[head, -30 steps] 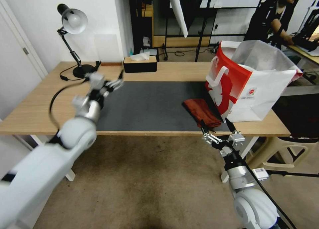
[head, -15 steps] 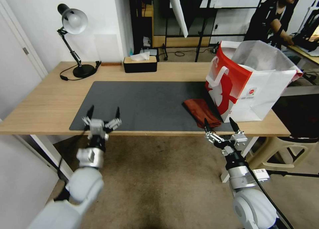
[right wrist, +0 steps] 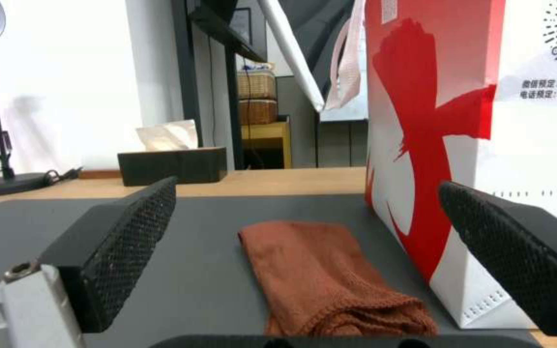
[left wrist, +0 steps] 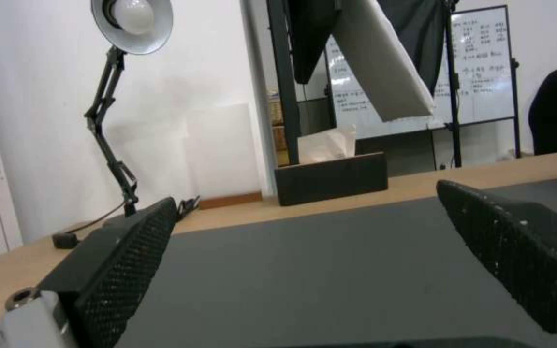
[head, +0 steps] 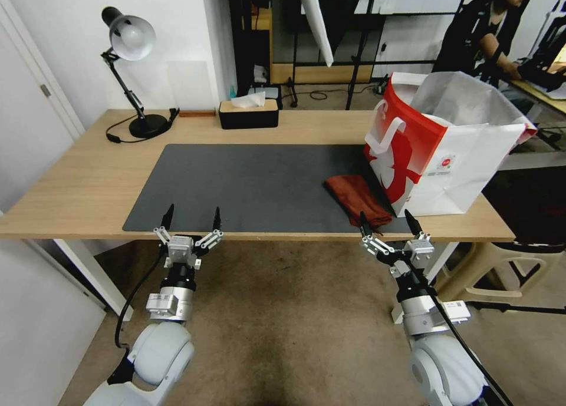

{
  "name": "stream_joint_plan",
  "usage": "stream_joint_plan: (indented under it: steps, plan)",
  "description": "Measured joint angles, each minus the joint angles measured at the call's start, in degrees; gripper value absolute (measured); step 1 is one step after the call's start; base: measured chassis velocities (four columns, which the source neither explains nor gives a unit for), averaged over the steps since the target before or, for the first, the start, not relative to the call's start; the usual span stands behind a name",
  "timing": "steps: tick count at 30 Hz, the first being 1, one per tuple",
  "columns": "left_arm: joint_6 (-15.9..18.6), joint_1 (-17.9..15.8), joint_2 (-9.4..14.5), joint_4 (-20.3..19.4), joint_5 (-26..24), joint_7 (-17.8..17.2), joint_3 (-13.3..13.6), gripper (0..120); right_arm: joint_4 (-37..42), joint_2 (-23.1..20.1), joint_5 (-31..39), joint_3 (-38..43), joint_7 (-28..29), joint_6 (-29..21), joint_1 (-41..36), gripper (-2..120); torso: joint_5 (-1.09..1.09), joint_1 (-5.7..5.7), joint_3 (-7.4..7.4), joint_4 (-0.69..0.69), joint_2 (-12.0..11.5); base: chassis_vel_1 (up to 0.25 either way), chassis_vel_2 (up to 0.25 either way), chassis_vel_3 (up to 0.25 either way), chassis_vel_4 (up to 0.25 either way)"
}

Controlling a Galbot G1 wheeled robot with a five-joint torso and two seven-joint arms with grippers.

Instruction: Sweep shrimp from table into container with towel, then put container into takeout bag.

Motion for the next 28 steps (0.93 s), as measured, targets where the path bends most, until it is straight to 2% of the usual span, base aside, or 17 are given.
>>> stream_joint_plan:
  steps: [28]
  plan:
    - [0.27, -0.38, 0.17, 0.06, -0.34, -0.03, 0.16, 100, 0.01, -0.05, 0.06, -0.01, 0.02, -0.06, -0.01, 100, 0.0, 0.0, 0.0, 0.01, 0.0, 0.0, 0.0, 0.0, 0.0]
